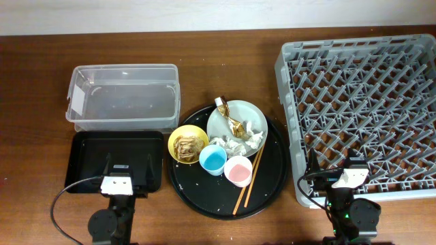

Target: Sort waste into correct bins and load items into the dishwasher rack

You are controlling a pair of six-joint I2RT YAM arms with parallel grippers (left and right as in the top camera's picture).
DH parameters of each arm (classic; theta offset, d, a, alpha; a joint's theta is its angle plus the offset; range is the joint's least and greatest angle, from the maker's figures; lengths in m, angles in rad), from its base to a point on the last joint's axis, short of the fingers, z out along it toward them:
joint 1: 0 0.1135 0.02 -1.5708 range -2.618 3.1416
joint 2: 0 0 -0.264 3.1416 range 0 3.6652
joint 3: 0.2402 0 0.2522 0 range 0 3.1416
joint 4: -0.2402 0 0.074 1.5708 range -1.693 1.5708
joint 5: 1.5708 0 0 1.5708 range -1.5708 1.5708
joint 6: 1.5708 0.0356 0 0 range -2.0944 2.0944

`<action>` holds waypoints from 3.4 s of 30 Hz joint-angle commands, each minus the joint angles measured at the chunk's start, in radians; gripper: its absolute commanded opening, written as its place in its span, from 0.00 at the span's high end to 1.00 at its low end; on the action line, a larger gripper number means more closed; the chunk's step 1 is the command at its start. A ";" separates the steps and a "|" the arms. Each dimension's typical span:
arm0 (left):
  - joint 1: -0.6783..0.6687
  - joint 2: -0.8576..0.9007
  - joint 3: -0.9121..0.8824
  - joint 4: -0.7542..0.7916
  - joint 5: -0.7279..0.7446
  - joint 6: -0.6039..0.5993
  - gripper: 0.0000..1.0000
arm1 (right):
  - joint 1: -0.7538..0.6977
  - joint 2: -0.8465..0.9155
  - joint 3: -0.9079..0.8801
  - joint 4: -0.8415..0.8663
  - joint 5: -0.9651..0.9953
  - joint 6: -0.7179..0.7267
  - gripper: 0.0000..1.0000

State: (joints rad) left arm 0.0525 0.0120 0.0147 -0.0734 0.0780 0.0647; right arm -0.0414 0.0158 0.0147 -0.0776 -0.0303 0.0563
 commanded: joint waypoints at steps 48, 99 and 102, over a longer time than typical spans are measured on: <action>-0.004 0.002 0.024 -0.049 0.008 -0.058 0.01 | -0.005 -0.008 0.018 0.010 -0.053 0.066 0.02; -0.944 1.495 0.916 -0.409 0.150 -0.235 0.43 | -0.005 0.811 1.048 -1.157 -0.067 0.164 0.02; -0.975 1.511 0.916 -0.408 0.052 -0.236 0.58 | -0.005 0.811 1.048 -1.158 -0.067 0.171 0.02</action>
State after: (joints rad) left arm -0.8974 1.5040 0.9165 -0.4847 0.2508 -0.1684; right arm -0.0433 0.8261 1.0443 -1.2324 -0.1135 0.2131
